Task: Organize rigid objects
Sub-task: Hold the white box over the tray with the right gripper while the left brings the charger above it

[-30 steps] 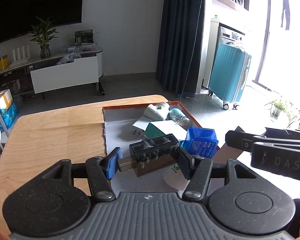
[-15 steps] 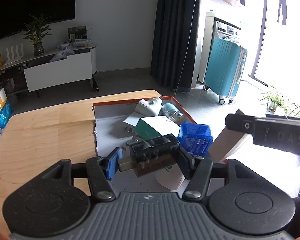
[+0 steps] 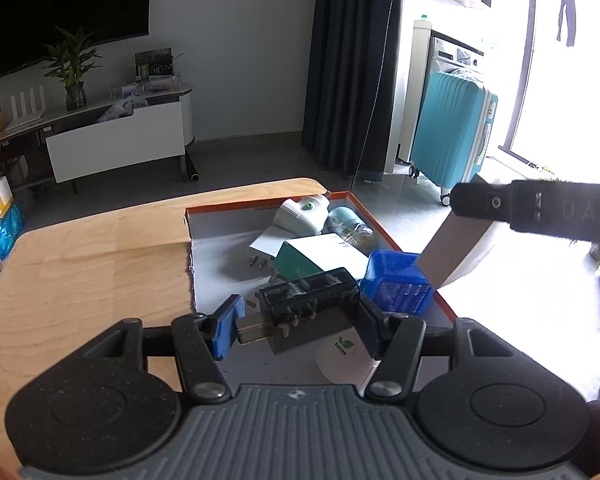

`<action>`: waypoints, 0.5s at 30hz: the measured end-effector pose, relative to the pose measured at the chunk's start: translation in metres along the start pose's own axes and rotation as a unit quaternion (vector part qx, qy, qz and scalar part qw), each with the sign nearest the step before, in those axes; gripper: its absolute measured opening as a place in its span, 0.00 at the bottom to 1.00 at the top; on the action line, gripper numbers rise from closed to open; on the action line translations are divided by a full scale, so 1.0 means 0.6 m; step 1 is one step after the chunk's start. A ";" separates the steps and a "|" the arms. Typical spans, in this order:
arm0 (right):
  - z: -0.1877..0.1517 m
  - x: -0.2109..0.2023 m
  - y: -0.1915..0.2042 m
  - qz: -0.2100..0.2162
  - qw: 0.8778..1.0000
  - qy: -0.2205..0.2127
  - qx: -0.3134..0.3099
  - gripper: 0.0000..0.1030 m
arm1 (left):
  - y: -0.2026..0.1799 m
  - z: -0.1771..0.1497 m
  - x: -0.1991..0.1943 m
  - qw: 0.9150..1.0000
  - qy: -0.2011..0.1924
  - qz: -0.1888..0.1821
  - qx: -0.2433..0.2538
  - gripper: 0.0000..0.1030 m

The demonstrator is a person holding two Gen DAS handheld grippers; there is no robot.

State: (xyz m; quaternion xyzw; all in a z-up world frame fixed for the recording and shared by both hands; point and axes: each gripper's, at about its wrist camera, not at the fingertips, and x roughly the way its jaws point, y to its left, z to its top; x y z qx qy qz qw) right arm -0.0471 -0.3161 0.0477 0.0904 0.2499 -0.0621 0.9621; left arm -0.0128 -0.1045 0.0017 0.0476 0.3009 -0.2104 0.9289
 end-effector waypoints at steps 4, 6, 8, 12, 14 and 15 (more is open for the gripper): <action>0.008 0.009 0.002 0.002 1.000 0.000 -0.002 0.72 | -0.001 0.003 0.004 1.000 0.003 -0.001 0.002 0.59; 0.011 0.015 0.003 0.003 1.000 0.000 -0.002 0.72 | -0.001 0.004 0.006 1.000 0.003 -0.002 0.003 0.59; 0.015 0.022 0.004 0.004 1.000 0.000 -0.003 0.72 | -0.001 0.006 0.008 1.000 0.004 -0.003 0.003 0.59; 0.021 0.036 0.005 0.005 1.000 0.003 -0.006 0.72 | -0.001 0.008 0.015 1.000 0.007 -0.002 0.004 0.59; 0.024 0.044 0.006 0.007 1.000 0.004 -0.007 0.72 | -0.001 0.008 0.019 1.000 0.008 -0.001 0.004 0.59; 0.027 0.048 0.008 0.006 1.000 0.005 -0.008 0.72 | 0.000 0.008 0.021 1.000 0.010 -0.001 0.003 0.59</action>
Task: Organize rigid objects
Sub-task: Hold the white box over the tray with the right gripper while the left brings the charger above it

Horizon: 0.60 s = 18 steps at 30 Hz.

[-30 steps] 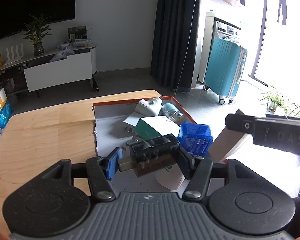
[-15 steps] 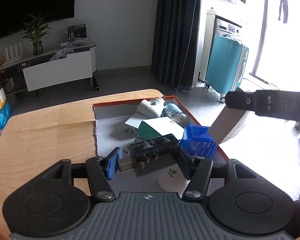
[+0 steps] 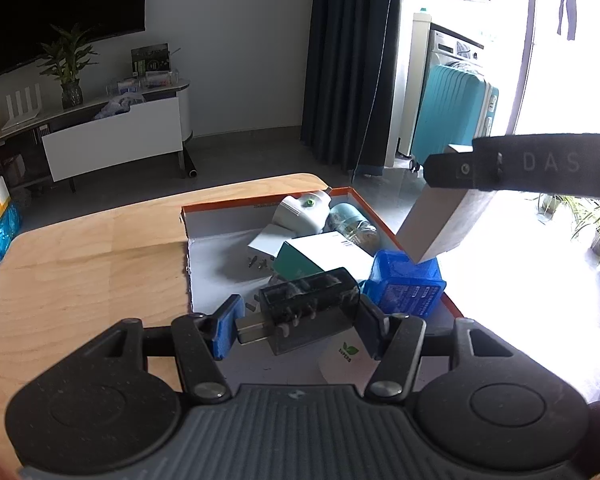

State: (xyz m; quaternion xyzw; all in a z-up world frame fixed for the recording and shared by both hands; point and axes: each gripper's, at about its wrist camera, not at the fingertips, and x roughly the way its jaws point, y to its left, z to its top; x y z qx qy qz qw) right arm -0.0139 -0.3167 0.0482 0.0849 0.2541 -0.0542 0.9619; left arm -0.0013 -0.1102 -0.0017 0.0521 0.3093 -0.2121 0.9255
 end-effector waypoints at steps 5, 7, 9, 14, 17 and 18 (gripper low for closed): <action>0.001 0.011 -0.001 -0.001 1.000 0.003 -0.001 0.72 | 0.000 -0.001 0.008 1.000 0.005 -0.002 0.000 0.59; 0.003 0.017 -0.001 -0.002 1.000 0.004 0.000 0.72 | 0.000 -0.002 0.012 1.000 0.008 -0.002 -0.001 0.59; 0.006 0.024 -0.001 -0.002 1.000 0.006 -0.001 0.72 | 0.000 -0.004 0.015 1.000 0.011 -0.004 -0.003 0.59; 0.010 0.046 0.000 -0.004 1.000 0.013 -0.007 0.72 | -0.005 -0.009 0.023 1.000 0.018 -0.009 -0.003 0.59; 0.010 0.060 -0.003 -0.004 1.000 0.016 -0.008 0.72 | -0.008 -0.013 0.027 1.000 0.021 -0.012 -0.004 0.59; 0.011 0.066 -0.002 -0.004 1.000 0.018 -0.010 0.72 | -0.008 -0.014 0.028 1.000 0.023 -0.013 -0.004 0.59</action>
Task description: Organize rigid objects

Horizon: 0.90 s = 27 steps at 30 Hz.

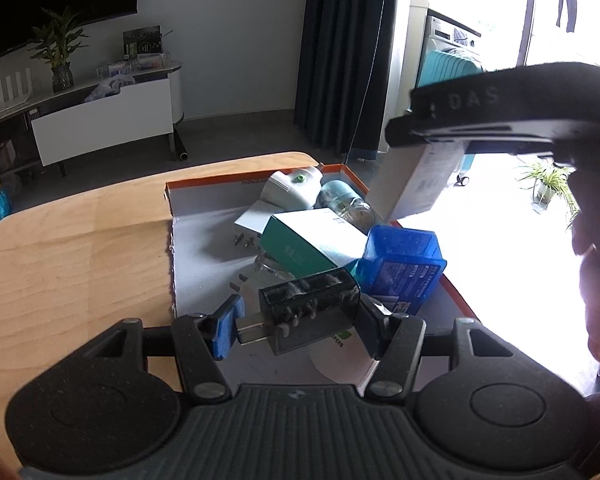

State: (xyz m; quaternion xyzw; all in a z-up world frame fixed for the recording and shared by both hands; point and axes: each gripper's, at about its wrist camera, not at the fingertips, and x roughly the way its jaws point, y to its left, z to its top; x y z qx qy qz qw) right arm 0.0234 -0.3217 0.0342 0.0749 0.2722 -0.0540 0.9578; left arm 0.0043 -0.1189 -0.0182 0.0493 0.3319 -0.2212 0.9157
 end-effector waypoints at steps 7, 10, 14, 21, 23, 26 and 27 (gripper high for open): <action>0.020 0.053 0.015 0.009 0.999 0.031 -0.024 0.72 | -0.006 -0.006 0.008 1.000 0.009 -0.005 0.001 0.59; 0.029 0.079 0.023 -0.003 0.998 0.050 -0.037 0.73 | -0.009 -0.009 0.011 1.000 0.012 -0.008 0.002 0.59; 0.039 0.109 0.028 0.002 0.997 0.065 -0.038 0.80 | -0.013 -0.013 0.015 1.000 0.017 -0.010 0.004 0.59; 0.051 0.100 0.013 0.040 0.999 0.013 -0.006 0.84 | -0.013 -0.017 0.020 1.000 0.023 -0.010 0.003 0.59; 0.049 0.081 0.000 0.047 0.999 -0.005 0.001 0.84 | -0.014 -0.019 0.022 1.000 0.026 -0.011 0.004 0.59; 0.049 0.053 -0.020 0.045 0.999 -0.022 0.017 0.85 | -0.015 -0.022 0.023 1.000 0.026 -0.010 0.005 0.59; 0.049 0.042 -0.027 0.040 0.999 -0.027 0.019 0.85 | -0.015 -0.022 0.023 1.000 0.026 -0.009 0.004 0.59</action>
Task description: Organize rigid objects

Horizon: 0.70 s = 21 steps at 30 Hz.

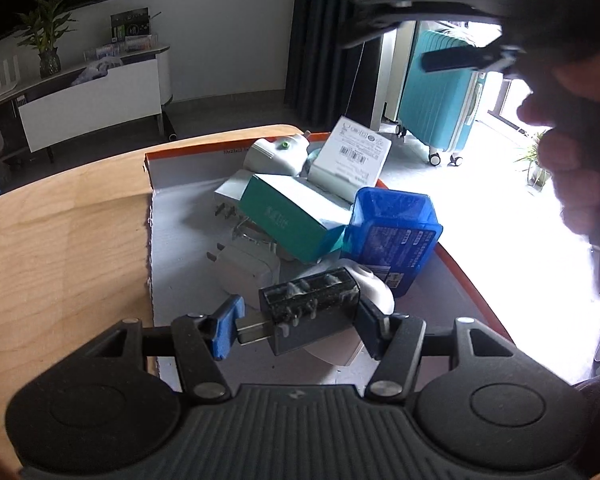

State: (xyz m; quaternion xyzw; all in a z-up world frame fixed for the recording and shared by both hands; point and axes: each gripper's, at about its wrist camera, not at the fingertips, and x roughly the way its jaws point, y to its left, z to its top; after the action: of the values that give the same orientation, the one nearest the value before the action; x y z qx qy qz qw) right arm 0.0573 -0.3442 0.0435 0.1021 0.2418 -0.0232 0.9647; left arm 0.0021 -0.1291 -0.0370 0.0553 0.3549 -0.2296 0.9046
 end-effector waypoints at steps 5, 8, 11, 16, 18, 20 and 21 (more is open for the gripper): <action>-0.006 -0.052 -0.027 -0.020 0.999 -0.020 0.015 0.86 | -0.001 0.000 -0.003 1.000 -0.001 0.001 -0.001 0.58; -0.016 -0.074 -0.034 -0.023 0.999 -0.024 0.023 0.86 | 0.002 0.003 -0.011 1.000 -0.007 0.008 -0.010 0.70; -0.025 -0.092 -0.032 -0.020 0.999 -0.025 0.025 0.86 | 0.002 0.006 -0.022 1.000 -0.014 0.018 -0.008 0.77; -0.047 -0.117 -0.016 -0.011 1.000 -0.015 0.015 0.86 | 0.011 0.010 -0.045 0.999 -0.022 0.045 -0.020 0.92; -0.058 -0.126 -0.008 -0.015 1.000 -0.014 0.013 0.86 | 0.014 0.010 -0.053 0.998 -0.025 0.055 -0.026 0.97; -0.070 -0.134 0.002 -0.014 1.000 -0.009 0.010 0.86 | 0.016 0.011 -0.063 0.997 -0.025 0.068 -0.030 1.00; -0.075 -0.139 0.003 -0.014 1.000 -0.008 0.011 0.86 | 0.017 0.011 -0.068 0.996 -0.024 0.076 -0.034 1.00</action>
State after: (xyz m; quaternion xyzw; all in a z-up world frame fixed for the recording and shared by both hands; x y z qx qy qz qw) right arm -0.0367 -0.3333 0.0442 0.1094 0.2355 -0.0401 0.9649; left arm -0.0153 -0.1064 -0.0054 0.0458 0.3350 -0.1494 0.9292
